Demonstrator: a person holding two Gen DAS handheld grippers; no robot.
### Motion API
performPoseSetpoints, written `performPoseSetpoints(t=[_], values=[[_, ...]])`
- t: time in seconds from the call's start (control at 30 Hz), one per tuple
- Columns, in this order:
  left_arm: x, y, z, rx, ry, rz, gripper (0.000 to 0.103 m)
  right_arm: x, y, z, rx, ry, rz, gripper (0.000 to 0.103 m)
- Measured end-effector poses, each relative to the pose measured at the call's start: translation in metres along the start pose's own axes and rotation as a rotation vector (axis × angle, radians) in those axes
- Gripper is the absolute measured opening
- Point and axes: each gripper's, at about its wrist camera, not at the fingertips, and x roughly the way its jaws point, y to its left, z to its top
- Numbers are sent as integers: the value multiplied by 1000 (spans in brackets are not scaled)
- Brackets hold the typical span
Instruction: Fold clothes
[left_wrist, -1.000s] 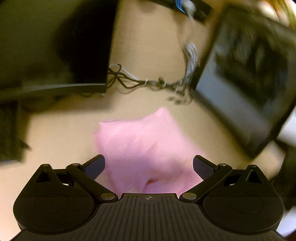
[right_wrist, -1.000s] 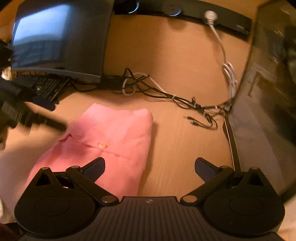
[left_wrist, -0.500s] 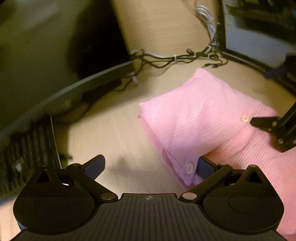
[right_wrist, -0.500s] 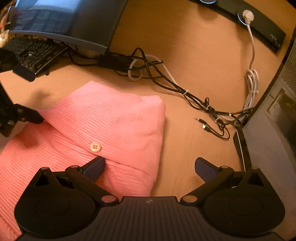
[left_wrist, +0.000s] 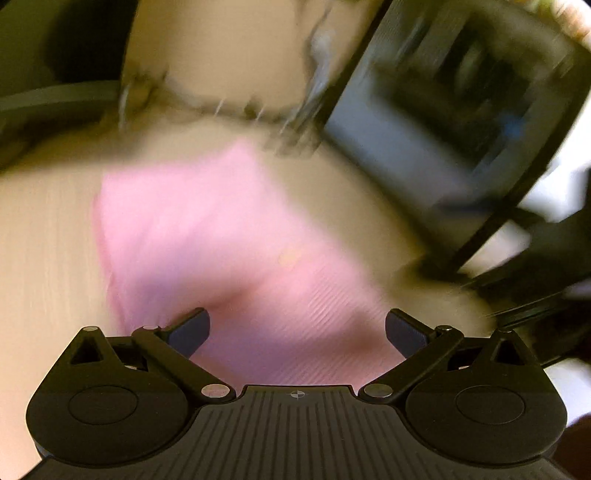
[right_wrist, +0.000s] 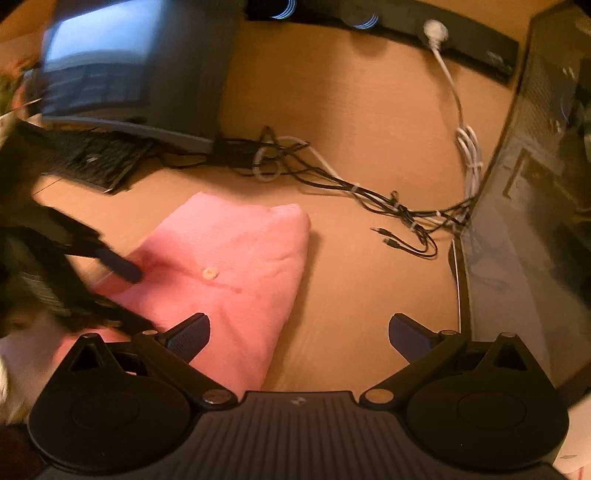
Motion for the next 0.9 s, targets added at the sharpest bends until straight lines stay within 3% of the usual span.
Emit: performPoseSetpoints(t=[0.07,0.23,0.4,0.57,0.67,0.77,0.8,0.83,0.9], values=[[3,-3,-5,16,11,41,103,-15,6,-6,-64,4,61,101],[-30,-4,-5,-30,-80,104,103,-36,26,-20,-190,-1,237,74],[-68,-18,-25,59,-131,246,103,-20,57,-37,-432,18,342,74],[-78,-43,-48,161,-74,283,103,-5,84,-51,-670,-23,371,80],[-78,-53,-62,168,-45,288,103,4,97,-53,-752,-24,385,80],[-78,-64,-75,185,-25,267,103,18,93,-38,-628,47,398,71],[-78,-69,-79,203,-19,261,103,23,90,-32,-562,81,405,56],[-79,-74,-82,224,-13,251,103,31,78,-23,-430,123,425,46],[-78,-81,-85,276,-6,232,103,46,49,-5,-140,201,481,41]])
